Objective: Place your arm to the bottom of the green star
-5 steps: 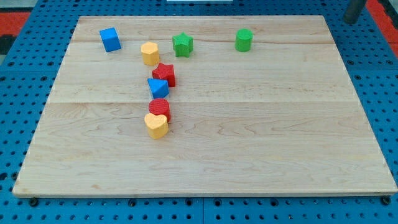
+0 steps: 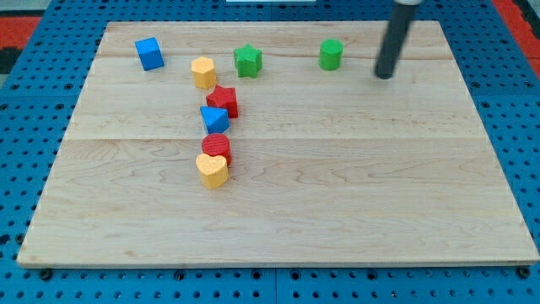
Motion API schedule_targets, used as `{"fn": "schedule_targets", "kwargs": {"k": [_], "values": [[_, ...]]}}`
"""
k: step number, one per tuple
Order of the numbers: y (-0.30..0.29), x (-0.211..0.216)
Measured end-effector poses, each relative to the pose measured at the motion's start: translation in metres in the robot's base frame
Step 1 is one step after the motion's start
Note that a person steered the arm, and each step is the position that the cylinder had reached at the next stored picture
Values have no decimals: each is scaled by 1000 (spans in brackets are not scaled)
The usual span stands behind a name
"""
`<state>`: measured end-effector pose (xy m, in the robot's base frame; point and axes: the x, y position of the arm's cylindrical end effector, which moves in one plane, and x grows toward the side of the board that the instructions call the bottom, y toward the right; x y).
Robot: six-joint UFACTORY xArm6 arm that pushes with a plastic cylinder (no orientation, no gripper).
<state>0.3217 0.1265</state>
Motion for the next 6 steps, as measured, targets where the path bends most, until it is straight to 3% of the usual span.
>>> {"fn": "schedule_targets", "kwargs": {"k": [1,4,6], "values": [[-74,-4],[-161,7],[-150,-4]]}}
